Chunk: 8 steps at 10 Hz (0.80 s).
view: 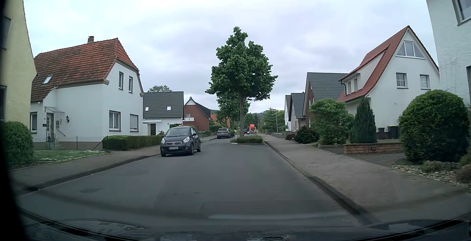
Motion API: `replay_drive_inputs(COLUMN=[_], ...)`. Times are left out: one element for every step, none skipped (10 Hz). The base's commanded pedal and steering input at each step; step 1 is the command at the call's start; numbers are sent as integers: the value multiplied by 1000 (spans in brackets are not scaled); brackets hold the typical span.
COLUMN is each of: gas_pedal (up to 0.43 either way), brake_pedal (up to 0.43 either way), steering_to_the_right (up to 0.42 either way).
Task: Follow the waypoints while adhering to traffic rules and regulations
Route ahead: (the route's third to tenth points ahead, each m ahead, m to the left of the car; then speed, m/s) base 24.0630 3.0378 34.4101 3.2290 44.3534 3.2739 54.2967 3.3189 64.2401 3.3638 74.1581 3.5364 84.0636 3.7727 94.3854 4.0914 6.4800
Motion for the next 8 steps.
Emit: replay_drive_inputs(gas_pedal=[0, 0, 0, 0, 0, 0, 0, 0], brake_pedal=[0, 0, 0, 0, 0, 0, 0, 0], steering_to_the_right=[-14, -14, -14, -14, -11, -5, -4, -3])
